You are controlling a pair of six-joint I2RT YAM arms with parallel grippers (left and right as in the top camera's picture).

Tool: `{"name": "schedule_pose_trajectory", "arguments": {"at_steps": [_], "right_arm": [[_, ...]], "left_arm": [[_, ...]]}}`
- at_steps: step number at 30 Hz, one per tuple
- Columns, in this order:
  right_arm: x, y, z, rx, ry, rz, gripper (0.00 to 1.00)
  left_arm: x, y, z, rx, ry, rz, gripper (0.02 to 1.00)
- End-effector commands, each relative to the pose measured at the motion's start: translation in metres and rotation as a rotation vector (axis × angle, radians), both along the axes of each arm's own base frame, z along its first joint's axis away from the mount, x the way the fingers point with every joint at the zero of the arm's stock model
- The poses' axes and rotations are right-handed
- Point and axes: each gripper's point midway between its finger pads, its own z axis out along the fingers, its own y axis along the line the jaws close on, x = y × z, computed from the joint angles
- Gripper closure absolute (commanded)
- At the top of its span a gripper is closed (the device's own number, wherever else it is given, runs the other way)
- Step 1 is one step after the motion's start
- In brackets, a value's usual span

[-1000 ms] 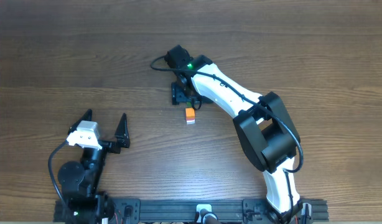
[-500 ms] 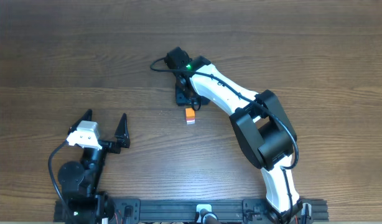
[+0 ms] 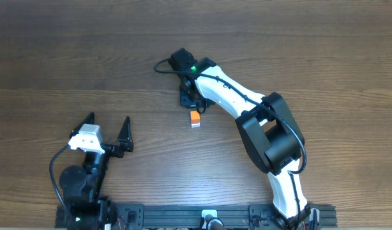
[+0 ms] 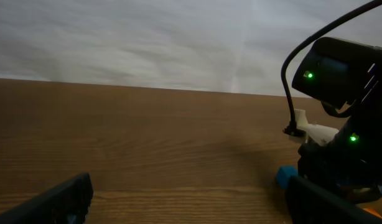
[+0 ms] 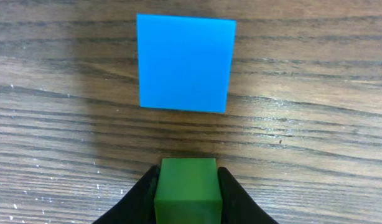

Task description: Stack Cubes

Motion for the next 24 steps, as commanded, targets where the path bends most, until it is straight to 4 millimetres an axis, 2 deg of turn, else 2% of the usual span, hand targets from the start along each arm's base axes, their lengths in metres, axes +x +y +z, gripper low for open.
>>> {"name": "schedule_pose_trajectory", "arguments": {"at_steps": [1,8,10,12,15,17,18,20,24], "right_arm": [[0.006,0.005,0.0,0.0,-0.021,0.003,0.794],[0.015,0.012,0.01,0.02,-0.051,0.011,0.934],[0.02,0.013,0.017,0.025,-0.06,0.014,0.982],[0.024,0.013,0.026,0.028,-0.069,0.018,0.989],[0.027,0.008,0.047,0.035,-0.094,0.014,0.989],[0.024,0.003,0.07,0.034,-0.122,0.012,0.989],[0.02,-0.001,0.098,0.046,-0.16,0.013,0.989],[0.014,-0.002,0.119,0.06,-0.187,0.018,0.989],[0.001,-0.008,0.136,0.041,-0.195,0.016,0.989]], "left_arm": [[0.0,-0.001,-0.001,0.01,-0.001,-0.009,0.02],[0.0,-0.001,-0.001,0.01,-0.001,-0.009,0.02],[0.0,-0.001,-0.001,0.01,-0.001,-0.009,0.023],[0.0,-0.001,-0.001,0.011,-0.001,-0.009,0.02],[0.0,-0.001,-0.001,0.01,-0.001,-0.009,0.023],[0.0,-0.001,-0.001,0.01,-0.001,-0.009,0.02],[0.0,-0.001,-0.001,0.01,-0.001,-0.009,0.02],[0.0,-0.001,-0.001,0.01,-0.001,-0.009,0.02],[0.0,-0.001,-0.001,0.01,-0.001,-0.009,0.02]]}}
